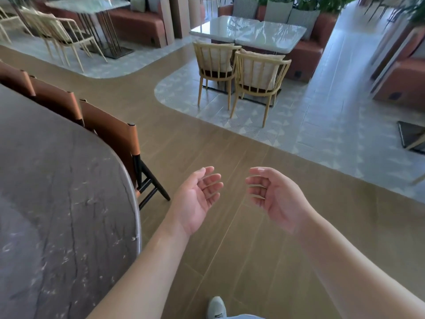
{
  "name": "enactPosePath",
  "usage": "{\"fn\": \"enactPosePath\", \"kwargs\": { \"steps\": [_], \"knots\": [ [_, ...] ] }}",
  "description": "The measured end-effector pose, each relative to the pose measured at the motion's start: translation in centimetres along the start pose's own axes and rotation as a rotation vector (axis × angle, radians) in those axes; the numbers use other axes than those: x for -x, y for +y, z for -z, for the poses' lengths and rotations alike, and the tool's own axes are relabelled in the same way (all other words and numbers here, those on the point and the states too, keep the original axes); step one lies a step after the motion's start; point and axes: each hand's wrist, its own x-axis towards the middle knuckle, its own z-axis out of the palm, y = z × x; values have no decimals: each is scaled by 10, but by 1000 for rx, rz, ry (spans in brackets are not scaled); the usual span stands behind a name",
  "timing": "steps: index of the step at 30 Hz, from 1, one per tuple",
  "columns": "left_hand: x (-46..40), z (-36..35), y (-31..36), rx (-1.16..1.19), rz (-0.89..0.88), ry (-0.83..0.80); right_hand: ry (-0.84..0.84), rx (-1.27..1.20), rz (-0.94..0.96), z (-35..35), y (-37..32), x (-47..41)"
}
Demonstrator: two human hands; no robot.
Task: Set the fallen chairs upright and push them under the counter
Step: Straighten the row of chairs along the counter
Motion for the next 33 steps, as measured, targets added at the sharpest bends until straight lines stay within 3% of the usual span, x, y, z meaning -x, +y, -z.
{"fn": "enactPosePath", "kwargs": {
  "steps": [15,33],
  "knots": [
    [-134,36,51,38,-54,221,-189,27,-149,-34,-33,-188],
    [-337,-60,119,90,-215,545,-488,121,-296,-28,-159,-450]
  ]
}}
